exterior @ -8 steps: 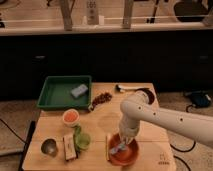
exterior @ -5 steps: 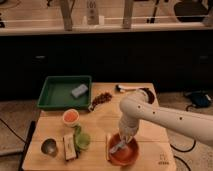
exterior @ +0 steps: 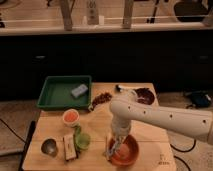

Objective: Wipe red bowl with towel

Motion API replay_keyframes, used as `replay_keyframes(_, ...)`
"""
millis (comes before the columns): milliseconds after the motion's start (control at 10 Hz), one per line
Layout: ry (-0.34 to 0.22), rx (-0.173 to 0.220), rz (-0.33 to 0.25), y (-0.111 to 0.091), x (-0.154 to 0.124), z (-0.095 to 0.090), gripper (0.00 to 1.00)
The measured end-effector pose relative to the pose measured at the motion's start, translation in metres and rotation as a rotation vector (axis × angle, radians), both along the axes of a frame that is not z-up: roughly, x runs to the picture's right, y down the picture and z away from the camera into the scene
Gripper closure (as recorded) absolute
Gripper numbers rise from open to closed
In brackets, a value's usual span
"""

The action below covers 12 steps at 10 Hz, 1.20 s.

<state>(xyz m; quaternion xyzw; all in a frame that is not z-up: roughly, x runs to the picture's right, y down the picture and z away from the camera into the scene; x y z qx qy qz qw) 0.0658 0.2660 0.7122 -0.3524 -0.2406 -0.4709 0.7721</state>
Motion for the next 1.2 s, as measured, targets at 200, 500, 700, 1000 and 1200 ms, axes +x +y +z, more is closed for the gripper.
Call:
replay_keyframes(200,-0.014,-0.008,-0.028,0.015,0.0,-0.01,1.0)
replay_keyframes(500,0.007,-0.025,-0.013,0.037,0.035,-0.018,1.0)
replay_keyframes(700,0.043,-0.033,0.021,0.039,0.065,-0.013,1.0)
replay_keyframes(1000,0.067,-0.019,0.053,0.02,0.077,-0.001,1.0)
replay_keyframes(1200,0.053,-0.002,0.037,-0.002,0.061,0.002,1.0)
